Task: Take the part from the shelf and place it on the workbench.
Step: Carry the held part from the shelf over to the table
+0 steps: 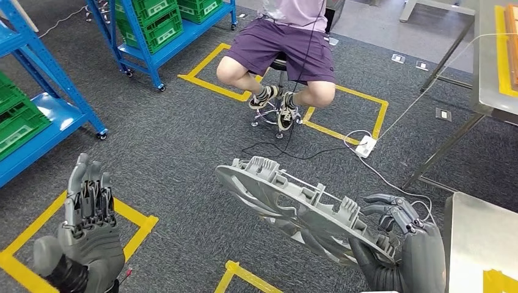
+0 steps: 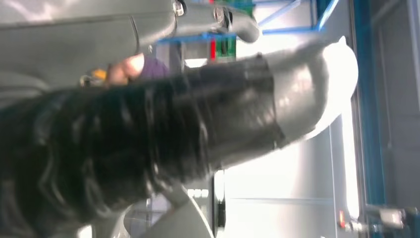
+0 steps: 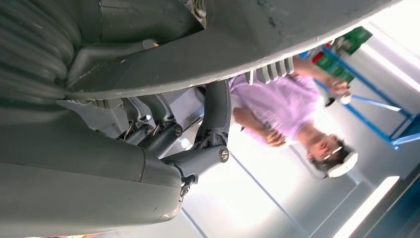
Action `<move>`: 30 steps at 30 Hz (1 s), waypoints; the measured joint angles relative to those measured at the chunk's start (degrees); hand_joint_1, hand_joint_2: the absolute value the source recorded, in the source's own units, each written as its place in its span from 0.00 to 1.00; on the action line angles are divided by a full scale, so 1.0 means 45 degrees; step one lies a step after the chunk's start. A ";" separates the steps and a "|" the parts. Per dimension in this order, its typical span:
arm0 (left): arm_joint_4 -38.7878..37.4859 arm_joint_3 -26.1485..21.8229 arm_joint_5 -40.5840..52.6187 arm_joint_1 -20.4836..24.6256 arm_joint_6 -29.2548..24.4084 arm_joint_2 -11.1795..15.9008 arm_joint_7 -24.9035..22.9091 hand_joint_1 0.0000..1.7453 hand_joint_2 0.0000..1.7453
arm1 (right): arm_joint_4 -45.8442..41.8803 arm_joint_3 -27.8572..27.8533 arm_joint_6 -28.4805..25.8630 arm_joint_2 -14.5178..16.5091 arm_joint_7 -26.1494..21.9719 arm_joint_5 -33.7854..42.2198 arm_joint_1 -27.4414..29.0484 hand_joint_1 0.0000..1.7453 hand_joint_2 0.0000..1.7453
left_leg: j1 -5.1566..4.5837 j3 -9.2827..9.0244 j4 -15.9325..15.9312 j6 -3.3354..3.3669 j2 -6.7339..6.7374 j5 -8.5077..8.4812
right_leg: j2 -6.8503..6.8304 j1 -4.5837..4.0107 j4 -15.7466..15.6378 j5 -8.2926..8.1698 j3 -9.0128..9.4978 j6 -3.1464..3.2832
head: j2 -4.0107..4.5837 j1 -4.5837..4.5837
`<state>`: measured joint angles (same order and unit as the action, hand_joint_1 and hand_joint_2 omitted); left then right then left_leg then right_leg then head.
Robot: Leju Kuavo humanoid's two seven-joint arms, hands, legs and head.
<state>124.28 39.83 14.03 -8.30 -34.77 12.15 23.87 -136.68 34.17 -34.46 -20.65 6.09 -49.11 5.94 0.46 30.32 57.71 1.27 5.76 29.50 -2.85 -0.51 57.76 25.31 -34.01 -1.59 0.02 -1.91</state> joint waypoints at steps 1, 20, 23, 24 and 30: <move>0.0007 0.0001 0.0002 0.0002 0.0000 0.0001 -0.0011 0.00 0.00 | -0.0002 0.0000 -0.0002 0.0001 0.0005 -0.0001 0.0014 1.00 1.00 | 0.0009 -0.0005 -0.0013 -0.0068 0.0072 0.0029 | 0.0145 0.0026 -0.0058 -0.0039 0.0019 0.0080 | 0.0001 0.0004; 0.0168 0.0017 0.0186 0.0021 -0.0070 0.0189 -0.0372 0.00 0.00 | -0.0005 0.0011 0.0005 0.0011 0.0036 0.0209 0.0074 1.00 1.00 | 0.0188 0.0263 0.0096 0.0235 -0.1480 -0.0260 | 0.1270 0.0244 0.1517 0.0601 -0.1015 -0.0352 | 0.0000 0.0252; 0.0178 0.0017 0.0189 0.0015 -0.0030 0.0192 -0.0453 0.00 0.00 | -0.0002 0.0015 0.0047 0.0013 0.0051 0.0285 0.0044 1.00 1.00 | 0.0089 0.0245 0.0104 0.0331 -0.0958 -0.0192 | 0.0771 0.0286 0.3619 0.1261 -0.2049 -0.0406 | -0.0001 0.0068; 0.0178 0.0017 0.0189 0.0018 -0.0016 0.0193 -0.0481 0.00 0.00 | -0.0002 0.0016 0.0072 0.0013 0.0062 0.0317 0.0043 1.00 1.00 | 0.0068 0.0230 0.0107 0.0336 -0.0788 -0.0166 | 0.0740 0.0285 0.3571 0.1096 -0.2022 -0.0387 | -0.0001 0.0035; 0.0236 0.0019 0.0193 0.0048 0.0029 0.0194 -0.0568 0.00 0.00 | -0.0006 0.0010 0.0188 0.0012 0.0090 0.0488 -0.0078 1.00 1.00 | -0.0054 0.0100 0.0120 0.0134 0.0074 0.0020 | -0.0069 -0.0079 0.0094 0.0000 -0.0107 0.0058 | -0.0001 -0.0052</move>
<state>125.34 39.92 14.90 -8.09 -34.64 13.03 21.32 -136.71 34.22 -33.61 -20.60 6.50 -46.91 5.59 0.21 30.77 58.25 1.87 6.10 29.59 -3.16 -0.86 58.19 25.31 -34.49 -1.32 0.01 -2.15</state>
